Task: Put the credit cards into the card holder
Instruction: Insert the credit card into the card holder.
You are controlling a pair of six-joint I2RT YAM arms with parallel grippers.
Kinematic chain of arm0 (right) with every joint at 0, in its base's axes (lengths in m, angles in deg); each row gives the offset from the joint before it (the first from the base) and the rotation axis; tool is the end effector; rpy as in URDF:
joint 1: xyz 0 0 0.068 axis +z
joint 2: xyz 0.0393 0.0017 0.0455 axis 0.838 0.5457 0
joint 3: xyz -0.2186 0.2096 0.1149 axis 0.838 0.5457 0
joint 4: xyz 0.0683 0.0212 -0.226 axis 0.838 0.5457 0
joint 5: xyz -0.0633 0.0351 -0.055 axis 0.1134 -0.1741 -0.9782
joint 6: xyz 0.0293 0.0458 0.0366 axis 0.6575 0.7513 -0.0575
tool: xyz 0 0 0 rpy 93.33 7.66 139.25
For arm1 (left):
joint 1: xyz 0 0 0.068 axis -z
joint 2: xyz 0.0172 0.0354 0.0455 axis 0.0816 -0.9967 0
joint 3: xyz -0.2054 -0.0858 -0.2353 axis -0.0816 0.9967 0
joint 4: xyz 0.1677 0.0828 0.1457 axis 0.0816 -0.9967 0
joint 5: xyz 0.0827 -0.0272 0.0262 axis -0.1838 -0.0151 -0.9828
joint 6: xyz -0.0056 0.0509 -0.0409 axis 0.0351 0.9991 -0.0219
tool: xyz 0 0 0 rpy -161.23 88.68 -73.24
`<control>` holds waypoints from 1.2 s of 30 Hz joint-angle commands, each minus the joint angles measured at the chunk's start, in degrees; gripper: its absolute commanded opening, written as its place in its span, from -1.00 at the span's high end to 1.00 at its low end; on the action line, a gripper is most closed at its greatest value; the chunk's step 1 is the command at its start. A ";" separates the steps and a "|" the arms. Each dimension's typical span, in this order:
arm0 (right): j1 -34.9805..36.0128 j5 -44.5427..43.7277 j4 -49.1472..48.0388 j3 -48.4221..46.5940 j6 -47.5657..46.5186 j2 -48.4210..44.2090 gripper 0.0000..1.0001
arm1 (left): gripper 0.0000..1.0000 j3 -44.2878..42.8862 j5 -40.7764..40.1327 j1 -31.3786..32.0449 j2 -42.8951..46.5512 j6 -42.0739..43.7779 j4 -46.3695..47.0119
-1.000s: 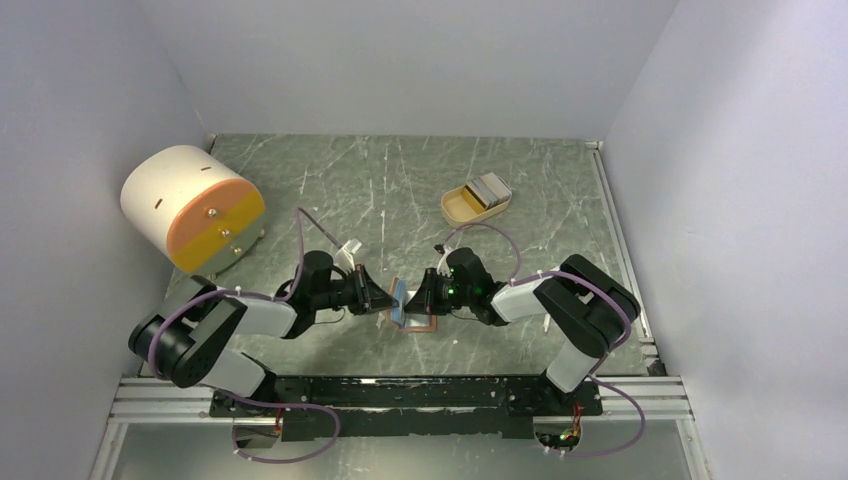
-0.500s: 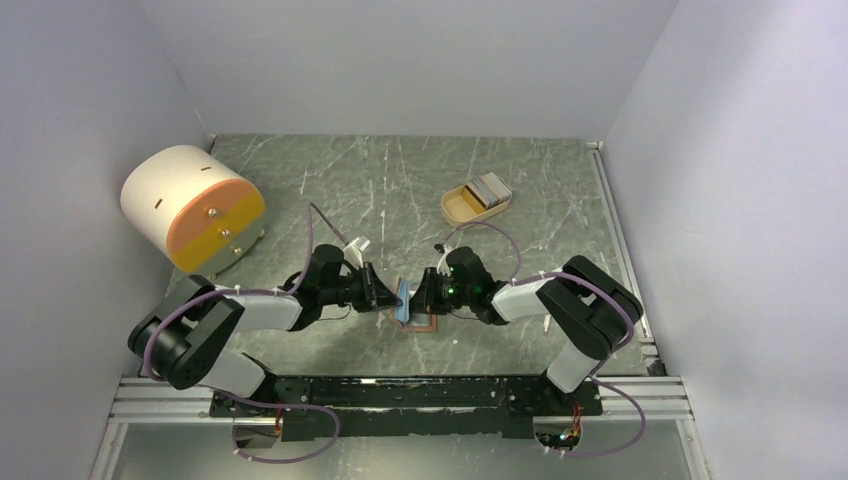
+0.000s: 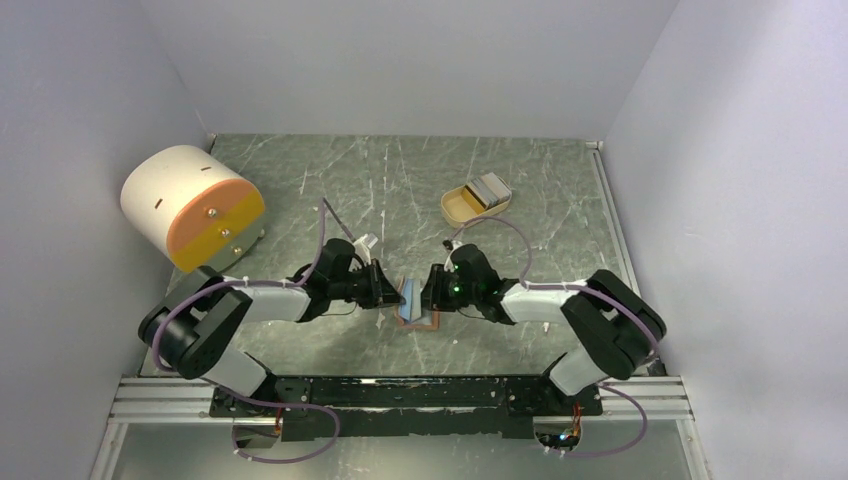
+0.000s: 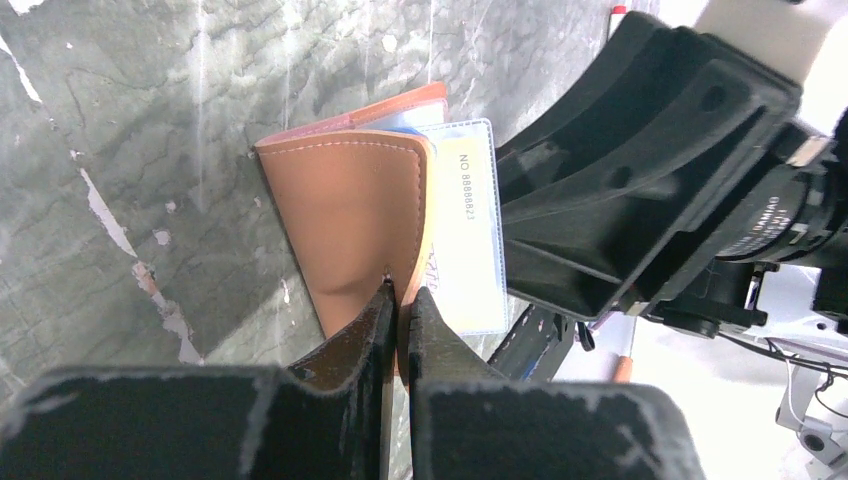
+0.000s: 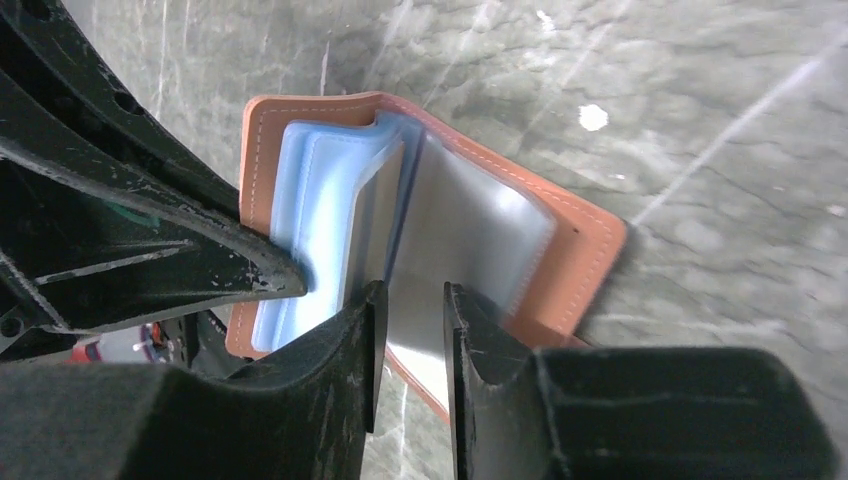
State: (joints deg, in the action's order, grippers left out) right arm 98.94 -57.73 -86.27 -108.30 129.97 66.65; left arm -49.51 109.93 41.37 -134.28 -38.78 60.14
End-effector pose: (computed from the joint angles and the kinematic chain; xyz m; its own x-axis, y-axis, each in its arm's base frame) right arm 0.1895 0.1900 0.1944 -0.9001 0.0843 -0.4275 -0.2466 0.7102 0.6594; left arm 0.1934 -0.1729 0.2002 -0.9312 -0.1564 -0.3293 0.1817 0.5840 -0.7911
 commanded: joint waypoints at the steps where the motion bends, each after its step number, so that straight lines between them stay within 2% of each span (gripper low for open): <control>1: -1.43 -5.07 9.23 0.51 -2.70 -5.66 0.35 | 0.82 -0.14 -6.30 0.57 -3.01 3.13 -7.22; 7: -2.27 -10.36 18.49 -1.37 -4.56 -14.55 0.23 | 0.82 -0.78 -6.43 0.70 -2.61 2.80 -7.83; 13: -2.07 -8.82 17.54 -2.80 -4.98 -17.63 0.22 | 0.82 -0.49 -6.09 0.71 0.56 0.75 -8.20; 22: -0.95 -4.65 11.78 -6.21 -6.34 -9.62 0.43 | 0.82 0.47 -6.57 0.18 6.21 -0.19 -9.95; 26: -0.09 -4.09 11.09 -7.68 -7.09 -4.32 0.45 | 0.71 -0.74 -7.08 -1.14 6.78 1.08 -14.02; 32: 0.15 -4.43 10.95 -7.60 -7.67 1.49 0.46 | 0.54 0.86 -5.45 -3.28 7.63 1.03 -13.13; 36: 0.10 -4.74 12.56 -8.64 -8.41 1.16 0.45 | 0.41 1.70 -3.87 -3.78 8.20 0.82 -11.00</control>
State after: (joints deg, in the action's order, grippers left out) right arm 98.88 -62.08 -74.93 -115.53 123.33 67.92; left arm -48.94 104.45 38.29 -127.61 -38.49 48.16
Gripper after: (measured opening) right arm 0.269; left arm 0.278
